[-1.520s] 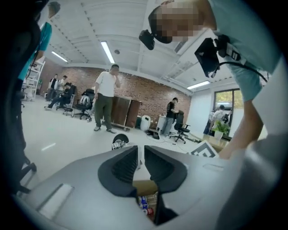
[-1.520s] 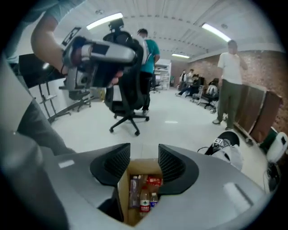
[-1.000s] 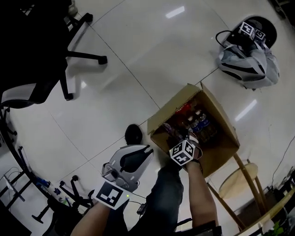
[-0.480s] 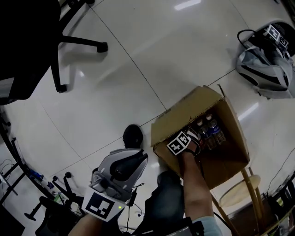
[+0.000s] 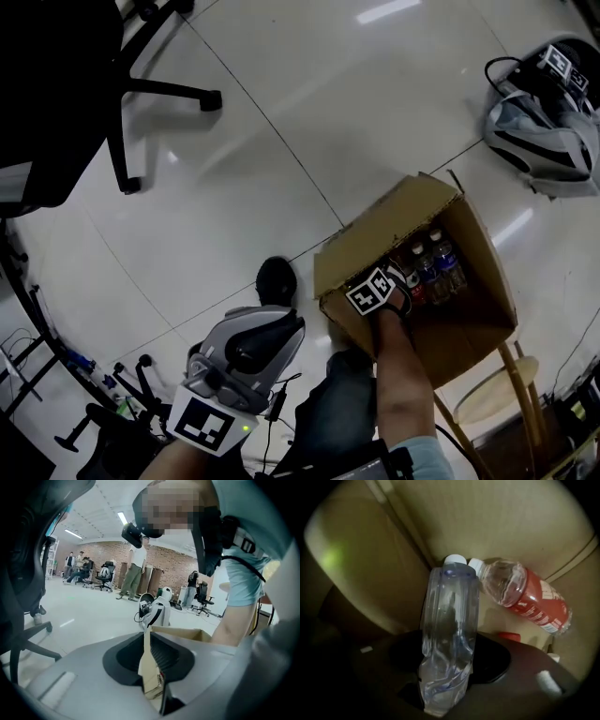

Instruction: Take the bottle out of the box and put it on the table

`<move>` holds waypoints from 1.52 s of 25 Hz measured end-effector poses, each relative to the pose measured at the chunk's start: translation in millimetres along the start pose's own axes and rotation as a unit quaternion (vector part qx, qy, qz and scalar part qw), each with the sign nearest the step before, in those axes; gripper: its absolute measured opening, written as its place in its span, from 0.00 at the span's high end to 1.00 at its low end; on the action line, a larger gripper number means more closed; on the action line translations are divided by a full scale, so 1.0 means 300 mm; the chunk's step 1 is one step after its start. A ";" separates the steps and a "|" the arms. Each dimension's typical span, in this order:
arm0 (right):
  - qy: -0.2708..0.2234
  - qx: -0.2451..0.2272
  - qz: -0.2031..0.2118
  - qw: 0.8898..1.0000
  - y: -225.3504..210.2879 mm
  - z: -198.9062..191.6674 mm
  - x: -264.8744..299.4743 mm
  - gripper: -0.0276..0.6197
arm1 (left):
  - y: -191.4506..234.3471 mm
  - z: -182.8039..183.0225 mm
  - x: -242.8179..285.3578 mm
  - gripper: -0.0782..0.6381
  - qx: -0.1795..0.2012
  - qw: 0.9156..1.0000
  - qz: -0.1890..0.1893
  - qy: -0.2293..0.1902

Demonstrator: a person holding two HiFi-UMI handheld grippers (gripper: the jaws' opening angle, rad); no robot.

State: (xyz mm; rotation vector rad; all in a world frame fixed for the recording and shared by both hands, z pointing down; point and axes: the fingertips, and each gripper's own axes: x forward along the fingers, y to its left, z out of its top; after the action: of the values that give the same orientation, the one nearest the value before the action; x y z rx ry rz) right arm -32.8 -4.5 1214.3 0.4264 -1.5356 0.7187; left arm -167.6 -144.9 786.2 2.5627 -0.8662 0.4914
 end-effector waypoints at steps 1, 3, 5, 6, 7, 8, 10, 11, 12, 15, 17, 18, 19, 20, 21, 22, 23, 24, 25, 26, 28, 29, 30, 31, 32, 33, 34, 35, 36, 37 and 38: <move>-0.007 0.000 -0.002 1.000 -0.003 0.005 -0.013 0.54 | -0.003 0.004 -0.003 0.82 0.001 1.000 0.001 -0.001; -0.027 0.004 -0.010 1.000 -0.011 0.018 -0.054 0.55 | -0.009 0.017 -0.009 0.82 0.004 1.000 0.002 -0.005; -0.053 0.009 -0.017 0.998 -0.014 0.040 -0.118 0.55 | -0.016 0.037 -0.016 0.83 0.005 1.000 0.002 -0.006; -0.066 0.010 -0.021 0.998 -0.014 0.050 -0.159 0.55 | -0.022 0.051 -0.023 0.83 0.005 1.000 0.002 -0.006; -0.076 0.010 -0.026 0.997 -0.015 0.056 -0.203 0.55 | -0.031 0.070 -0.032 0.83 0.005 1.000 0.002 -0.007; -0.087 0.011 -0.032 0.996 -0.019 0.059 -0.250 0.55 | -0.042 0.092 -0.040 0.83 0.005 1.000 0.000 -0.008; -0.108 0.022 -0.038 0.993 -0.025 0.067 -0.351 0.55 | -0.063 0.141 -0.058 0.85 0.005 1.000 -0.004 -0.008; -0.119 0.028 -0.039 0.992 -0.027 0.070 -0.404 0.55 | -0.076 0.165 -0.067 0.87 0.005 1.000 -0.006 -0.008; -0.129 0.031 -0.041 0.990 -0.027 0.073 -0.459 0.55 | -0.091 0.190 -0.078 0.88 0.004 1.000 -0.008 -0.006; -0.157 0.036 -0.055 0.985 -0.034 0.080 -0.635 0.55 | -0.147 0.277 -0.116 0.88 0.004 1.000 -0.018 -0.005; -0.181 0.050 -0.067 0.980 -0.047 0.089 -0.766 0.55 | -0.179 0.343 -0.144 0.88 0.004 1.000 -0.024 -0.006; -0.193 0.057 -0.073 0.977 -0.050 0.095 -0.833 0.55 | -0.193 0.374 -0.160 0.88 0.004 1.000 -0.027 -0.006; -0.206 0.063 -0.078 0.973 -0.051 0.100 -0.901 0.55 | -0.206 0.404 -0.176 0.88 0.005 1.000 -0.030 -0.004; -0.217 0.068 -0.083 0.970 -0.049 0.104 -0.968 0.55 | -0.219 0.433 -0.193 0.88 0.006 0.999 -0.034 -0.002; -0.228 0.071 -0.089 0.967 -0.045 0.106 -1.033 0.55 | -0.232 0.461 -0.211 0.88 0.008 0.999 -0.038 0.001; -0.237 0.073 -0.094 0.964 -0.038 0.108 -1.097 0.54 | -0.246 0.489 -0.229 0.88 0.011 0.999 -0.044 0.004; -0.246 0.074 -0.099 0.961 -0.030 0.111 -1.160 0.54 | -0.260 0.518 -0.248 0.88 0.015 0.999 -0.050 0.007; -0.254 0.074 -0.104 0.959 -0.021 0.116 -1.220 0.54 | -0.273 0.548 -0.267 0.88 0.019 0.998 -0.055 0.009; -0.263 0.074 -0.109 0.956 -0.013 0.122 -1.279 0.54 | -0.284 0.578 -0.285 0.88 0.024 0.998 -0.060 0.009; -0.270 0.075 -0.114 0.953 -0.006 0.129 -1.334 0.54 | -0.293 0.608 -0.301 0.88 0.028 0.998 -0.064 0.007; -0.286 0.082 -0.124 0.947 0.006 0.142 -1.437 0.54 | -0.309 0.664 -0.327 0.88 0.033 0.997 -0.070 0.004; -0.295 0.086 -0.128 0.943 0.016 0.148 -1.487 0.54 | -0.319 0.692 -0.341 0.88 0.034 0.997 -0.071 0.003; -0.303 0.089 -0.131 0.940 0.027 0.154 -1.538 0.54 | -0.329 0.723 -0.354 0.88 0.035 0.997 -0.072 0.000; -0.312 0.093 -0.135 0.936 0.037 0.161 -1.589 0.54 | -0.337 0.755 -0.366 0.88 0.038 0.997 -0.072 -0.003; -0.321 0.096 -0.139 0.932 0.045 0.170 -1.642 0.54 | -0.344 0.790 -0.378 0.88 0.039 0.997 -0.072 -0.007; -0.331 0.100 -0.143 0.928 0.053 0.178 -1.696 0.54 | -0.351 0.826 -0.391 0.88 0.039 0.996 -0.073 -0.011; -0.339 0.103 -0.148 0.923 0.062 0.186 -1.750 0.54 | -0.358 0.863 -0.405 0.88 0.039 0.996 -0.076 -0.017; -0.347 0.105 -0.154 0.919 0.071 0.192 -1.804 0.54 | -0.365 0.902 -0.420 0.88 0.040 0.996 -0.079 -0.024; -0.354 0.106 -0.159 0.915 0.079 0.199 -1.859 0.54 | -0.373 0.939 -0.435 0.88 0.043 0.995 -0.083 -0.031; -0.361 0.106 -0.165 0.912 0.088 0.207 -1.915 0.54 | -0.381 0.974 -0.452 0.88 0.047 0.994 -0.088 -0.035; -0.368 0.106 -0.171 0.908 0.098 0.216 -1.969 0.54 | -0.389 1.005 -0.471 0.88 0.052 0.993 -0.094 -0.038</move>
State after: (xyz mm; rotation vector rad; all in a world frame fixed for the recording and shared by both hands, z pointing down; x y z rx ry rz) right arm -37.6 -116.4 629.8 1.2042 -2.0072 0.4602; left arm -138.9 -129.3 435.0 2.7398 -0.6288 0.3927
